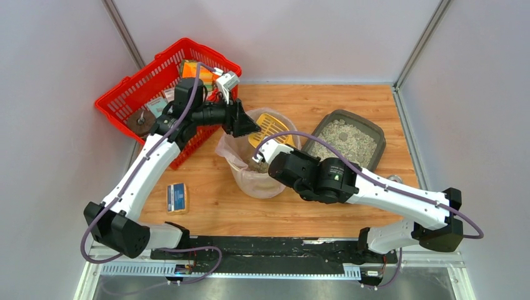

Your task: Clean the litter box

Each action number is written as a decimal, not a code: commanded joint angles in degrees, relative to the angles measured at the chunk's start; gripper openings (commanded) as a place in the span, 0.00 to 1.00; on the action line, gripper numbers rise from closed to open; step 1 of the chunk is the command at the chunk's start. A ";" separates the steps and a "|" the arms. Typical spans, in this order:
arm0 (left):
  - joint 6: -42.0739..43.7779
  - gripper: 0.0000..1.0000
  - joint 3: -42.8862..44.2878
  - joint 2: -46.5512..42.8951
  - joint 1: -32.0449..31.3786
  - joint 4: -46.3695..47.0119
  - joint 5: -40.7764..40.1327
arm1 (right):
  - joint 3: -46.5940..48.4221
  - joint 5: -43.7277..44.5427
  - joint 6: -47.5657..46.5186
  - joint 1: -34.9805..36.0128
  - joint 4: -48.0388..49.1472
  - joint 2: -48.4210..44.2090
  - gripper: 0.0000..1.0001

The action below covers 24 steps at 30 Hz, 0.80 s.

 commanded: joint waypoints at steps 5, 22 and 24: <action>-2.23 0.56 -0.56 1.55 -0.79 4.46 2.65 | -0.95 -1.19 -2.57 -0.26 5.02 -1.89 0.00; -6.63 0.00 -5.83 1.20 -1.05 16.06 7.48 | -3.24 -7.25 -0.37 -2.90 6.69 -3.56 0.25; -6.81 0.00 -6.01 1.46 -1.05 16.77 8.53 | -3.42 -8.66 -0.11 -3.60 6.86 -3.56 0.29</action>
